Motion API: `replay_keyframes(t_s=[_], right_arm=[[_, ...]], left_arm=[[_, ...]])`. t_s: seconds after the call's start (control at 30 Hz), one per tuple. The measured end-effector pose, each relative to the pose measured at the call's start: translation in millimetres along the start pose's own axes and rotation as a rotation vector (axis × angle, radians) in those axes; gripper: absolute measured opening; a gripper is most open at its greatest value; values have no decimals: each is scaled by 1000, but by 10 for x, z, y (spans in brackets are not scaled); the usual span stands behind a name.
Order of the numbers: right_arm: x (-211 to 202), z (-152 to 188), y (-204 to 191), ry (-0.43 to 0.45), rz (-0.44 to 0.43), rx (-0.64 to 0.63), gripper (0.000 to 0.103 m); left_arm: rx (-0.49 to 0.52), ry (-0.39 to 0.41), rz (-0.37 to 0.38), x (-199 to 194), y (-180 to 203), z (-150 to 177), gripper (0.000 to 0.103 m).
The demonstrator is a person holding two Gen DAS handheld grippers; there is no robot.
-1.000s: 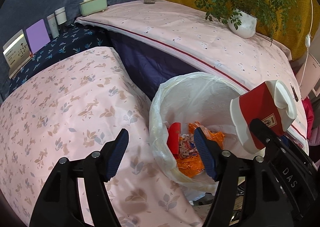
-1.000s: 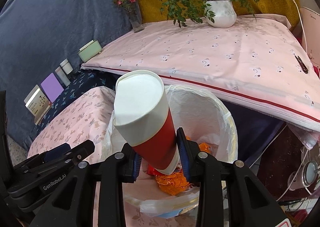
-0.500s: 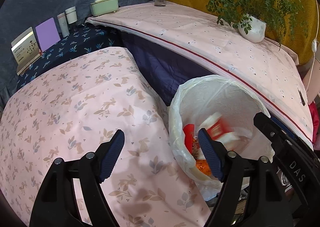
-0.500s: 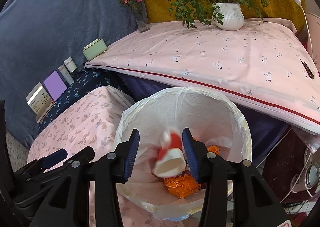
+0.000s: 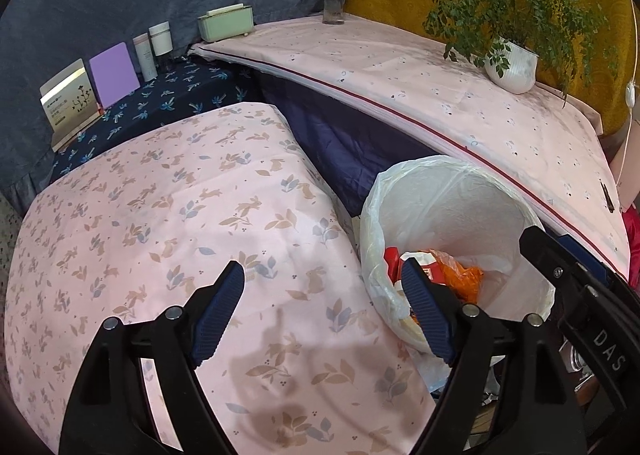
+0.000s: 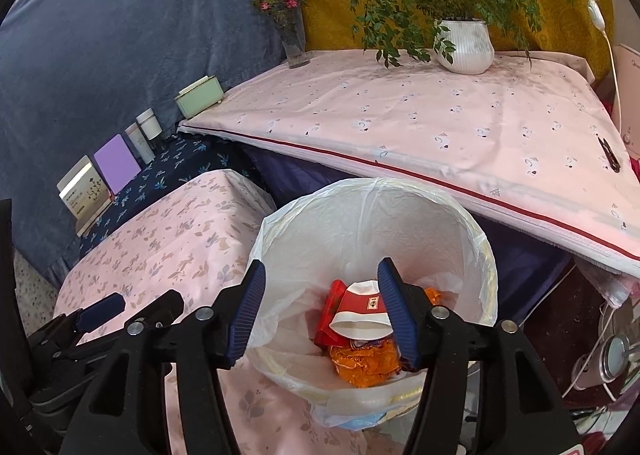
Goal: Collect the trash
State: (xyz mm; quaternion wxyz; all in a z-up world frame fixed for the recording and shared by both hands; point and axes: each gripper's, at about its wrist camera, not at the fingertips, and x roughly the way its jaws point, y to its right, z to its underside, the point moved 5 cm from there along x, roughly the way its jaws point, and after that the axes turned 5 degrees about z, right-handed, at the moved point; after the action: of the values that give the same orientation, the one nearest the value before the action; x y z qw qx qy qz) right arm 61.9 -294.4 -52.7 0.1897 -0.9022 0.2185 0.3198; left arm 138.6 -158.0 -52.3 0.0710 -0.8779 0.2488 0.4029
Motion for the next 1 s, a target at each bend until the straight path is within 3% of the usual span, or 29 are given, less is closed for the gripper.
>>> replay_keyframes(t_s=[0.1, 0.47, 0.9, 1.0], right_arm=[[-88, 28, -29, 7, 7, -23, 64], [-327, 169, -85, 15, 23, -70, 83], [-385, 421, -68, -23, 74, -161, 84], [-391, 477, -48, -31, 74, -168, 95]], left_arm=[[1, 22, -17, -97, -19, 25, 86], [-2, 42, -59, -322, -119, 209, 91], [13, 10, -125, -324, -239, 488, 92], [8, 3, -133, -312, -260, 558, 92]])
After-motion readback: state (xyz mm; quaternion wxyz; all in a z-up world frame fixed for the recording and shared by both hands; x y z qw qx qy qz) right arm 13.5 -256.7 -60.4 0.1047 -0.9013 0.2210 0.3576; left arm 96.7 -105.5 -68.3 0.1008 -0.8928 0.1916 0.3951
